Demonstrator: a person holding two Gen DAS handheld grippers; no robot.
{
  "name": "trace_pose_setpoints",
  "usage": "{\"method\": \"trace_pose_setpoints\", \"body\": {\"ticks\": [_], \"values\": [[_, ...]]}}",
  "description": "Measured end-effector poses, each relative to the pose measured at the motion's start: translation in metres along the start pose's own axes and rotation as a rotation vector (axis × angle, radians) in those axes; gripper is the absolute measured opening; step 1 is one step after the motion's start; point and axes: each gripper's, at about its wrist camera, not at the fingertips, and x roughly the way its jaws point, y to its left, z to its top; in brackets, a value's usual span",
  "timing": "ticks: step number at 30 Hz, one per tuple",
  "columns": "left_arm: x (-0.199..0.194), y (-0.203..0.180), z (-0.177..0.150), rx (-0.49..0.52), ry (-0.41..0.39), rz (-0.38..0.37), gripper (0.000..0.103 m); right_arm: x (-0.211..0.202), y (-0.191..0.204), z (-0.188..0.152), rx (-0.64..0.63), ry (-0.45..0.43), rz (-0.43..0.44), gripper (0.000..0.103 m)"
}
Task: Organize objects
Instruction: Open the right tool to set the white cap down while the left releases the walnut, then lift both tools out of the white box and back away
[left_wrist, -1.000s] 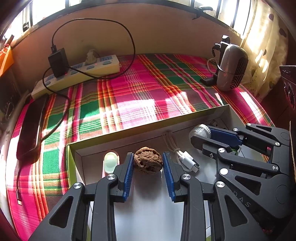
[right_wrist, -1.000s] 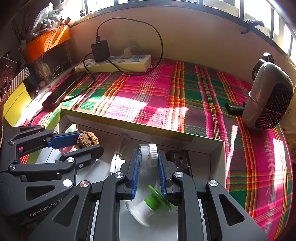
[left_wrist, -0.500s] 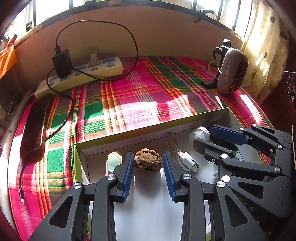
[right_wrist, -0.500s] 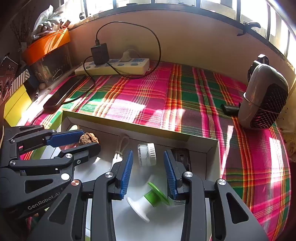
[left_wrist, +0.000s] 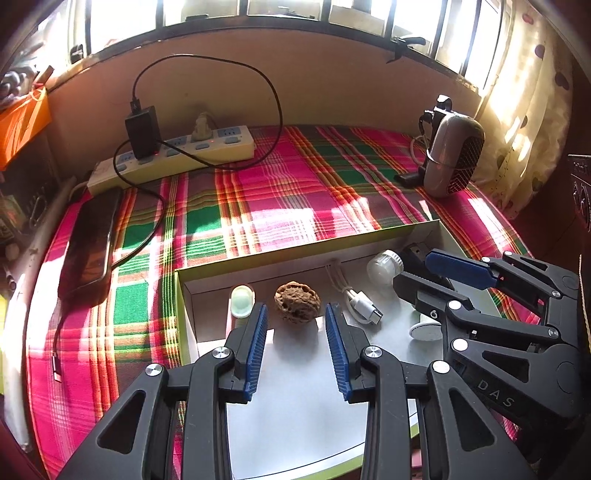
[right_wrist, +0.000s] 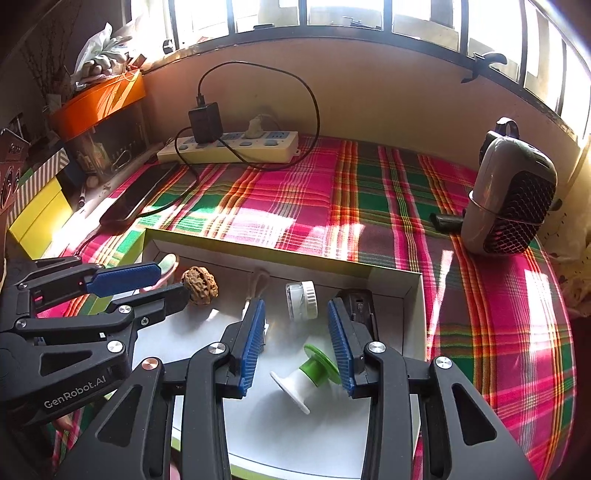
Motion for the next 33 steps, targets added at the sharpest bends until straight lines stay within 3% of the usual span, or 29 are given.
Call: {"method": "trace_pose_setpoints", "body": {"ticks": [16, 25, 33], "values": [[-0.042, -0.007, -0.031, -0.013, -0.048, 0.018, 0.031, -0.040, 0.015, -0.019, 0.019, -0.043, -0.007, 0.037], [-0.067, -0.014, -0.059, -0.011, -0.079, 0.042, 0.031, -0.060, 0.023, -0.047, 0.053, -0.059, -0.002, 0.037], [-0.081, -0.003, -0.095, -0.081, -0.083, -0.012, 0.031, -0.079, 0.024, -0.082, 0.099, -0.066, -0.008, 0.037]]}}
